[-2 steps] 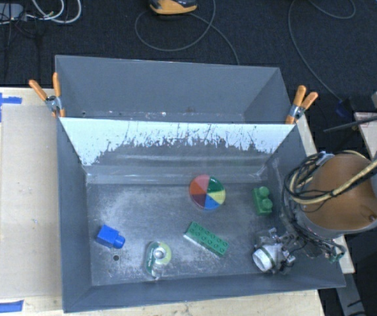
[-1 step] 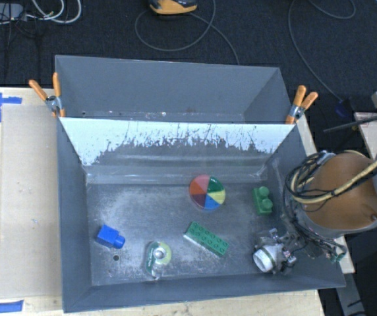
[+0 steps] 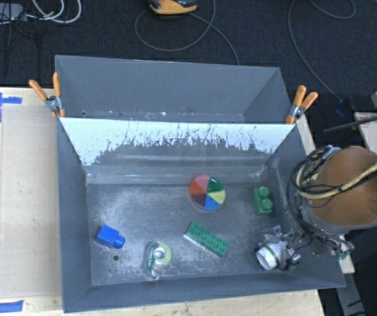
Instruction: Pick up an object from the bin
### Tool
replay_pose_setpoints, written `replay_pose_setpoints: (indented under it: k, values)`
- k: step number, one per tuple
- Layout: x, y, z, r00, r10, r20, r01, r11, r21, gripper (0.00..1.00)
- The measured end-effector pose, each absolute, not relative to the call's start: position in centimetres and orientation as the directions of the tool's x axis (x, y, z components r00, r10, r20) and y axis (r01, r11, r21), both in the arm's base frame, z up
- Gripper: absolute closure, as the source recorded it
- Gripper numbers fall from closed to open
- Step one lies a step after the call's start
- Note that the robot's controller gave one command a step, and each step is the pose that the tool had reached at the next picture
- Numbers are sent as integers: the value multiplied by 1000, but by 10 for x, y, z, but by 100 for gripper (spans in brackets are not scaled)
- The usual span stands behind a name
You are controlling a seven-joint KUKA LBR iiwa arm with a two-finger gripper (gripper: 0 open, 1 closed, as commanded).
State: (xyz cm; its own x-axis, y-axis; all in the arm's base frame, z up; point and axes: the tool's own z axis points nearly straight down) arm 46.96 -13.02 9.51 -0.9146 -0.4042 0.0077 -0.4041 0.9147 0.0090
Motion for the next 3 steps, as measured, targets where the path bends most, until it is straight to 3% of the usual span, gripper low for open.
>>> replay_pose_setpoints:
  k: [1,3]
  values:
    - [472,-131,112,-915,-403,1,-403,915,3,100]
    - [471,-130,138,-915,-403,5,-403,915,8,100]
